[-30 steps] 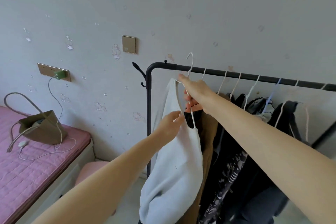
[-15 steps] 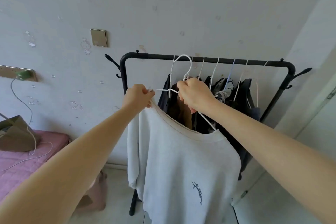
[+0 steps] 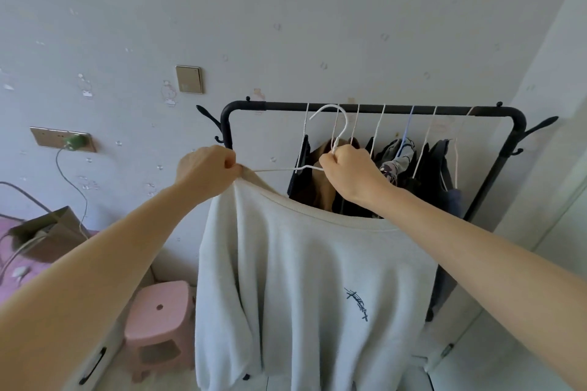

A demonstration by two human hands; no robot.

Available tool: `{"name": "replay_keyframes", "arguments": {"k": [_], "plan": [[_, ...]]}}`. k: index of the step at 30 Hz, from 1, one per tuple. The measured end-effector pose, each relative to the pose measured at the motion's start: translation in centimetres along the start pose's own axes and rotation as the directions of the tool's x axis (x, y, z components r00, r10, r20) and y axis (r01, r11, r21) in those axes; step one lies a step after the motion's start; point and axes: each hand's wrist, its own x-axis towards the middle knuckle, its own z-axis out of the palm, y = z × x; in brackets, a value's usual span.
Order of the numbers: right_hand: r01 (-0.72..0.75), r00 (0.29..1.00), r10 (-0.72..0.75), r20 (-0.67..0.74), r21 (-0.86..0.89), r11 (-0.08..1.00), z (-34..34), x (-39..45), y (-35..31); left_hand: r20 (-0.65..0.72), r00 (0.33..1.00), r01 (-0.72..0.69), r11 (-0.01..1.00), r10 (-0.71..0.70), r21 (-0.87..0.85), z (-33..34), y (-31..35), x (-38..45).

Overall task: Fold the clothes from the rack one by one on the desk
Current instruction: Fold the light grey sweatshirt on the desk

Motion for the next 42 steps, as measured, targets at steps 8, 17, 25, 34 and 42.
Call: {"name": "replay_keyframes", "arguments": {"k": [8, 17, 25, 34, 42], "plan": [[0.045, 0.996, -0.034, -0.079, 0.15, 0.988, -1.0, 0.0, 0.2, -0.24, 0.969, -0.003, 0.97, -0.057, -0.245, -0.3, -4.8, -1.3], [-0.163, 0.98, 0.2, -0.001, 0.58, 0.798, 0.3, 1.0, -0.8, -0.185, 0.978, -0.01, 0.86, -0.098, -0.51, -1.0, -4.6, -2.6], [-0.246, 0.946, 0.324, 0.003, 0.658, 0.712, 2.0, 3.7, -4.6, -0.164, 0.986, -0.066, 0.835, -0.03, -0.547, -0.5, -4.8, -2.7], [-0.453, 0.881, 0.394, 0.262, 0.706, 0.544, 5.2, 7.4, -6.5, -0.157, 0.985, -0.021, 0.835, -0.078, -0.549, -0.8, -8.1, -1.6], [-0.457, 0.883, 0.339, 0.326, 0.765, 0.454, 9.3, 15.3, -8.0, -0.238, 0.941, 0.085, 0.85, -0.24, -0.52, -2.1, -13.0, 0.7]]}}
